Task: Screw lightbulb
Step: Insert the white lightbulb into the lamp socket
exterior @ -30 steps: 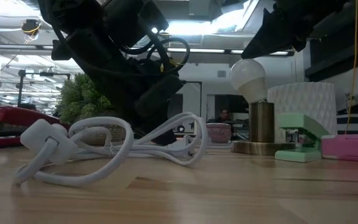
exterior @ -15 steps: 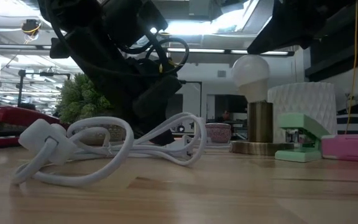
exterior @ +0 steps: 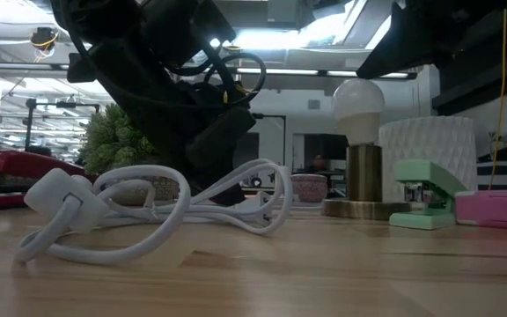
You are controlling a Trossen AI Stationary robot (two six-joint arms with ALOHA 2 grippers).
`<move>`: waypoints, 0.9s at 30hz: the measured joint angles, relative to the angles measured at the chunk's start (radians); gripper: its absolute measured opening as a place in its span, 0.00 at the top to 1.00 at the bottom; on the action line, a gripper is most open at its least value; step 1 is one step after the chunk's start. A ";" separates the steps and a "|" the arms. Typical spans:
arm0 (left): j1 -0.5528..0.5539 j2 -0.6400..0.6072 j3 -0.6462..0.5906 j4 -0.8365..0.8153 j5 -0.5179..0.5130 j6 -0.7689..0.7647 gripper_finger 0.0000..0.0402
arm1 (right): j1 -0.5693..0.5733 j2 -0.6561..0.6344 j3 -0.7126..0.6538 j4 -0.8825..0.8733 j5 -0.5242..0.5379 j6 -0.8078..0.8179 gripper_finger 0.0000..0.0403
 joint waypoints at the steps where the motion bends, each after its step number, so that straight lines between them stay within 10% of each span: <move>1: 0.000 0.000 0.000 -0.001 0.000 0.000 0.99 | 0.000 0.000 0.000 -0.006 0.005 0.004 0.96; 27: -0.006 0.001 -0.001 -0.007 0.008 -0.019 0.91 | 0.000 0.001 -0.001 -0.040 0.017 0.079 0.96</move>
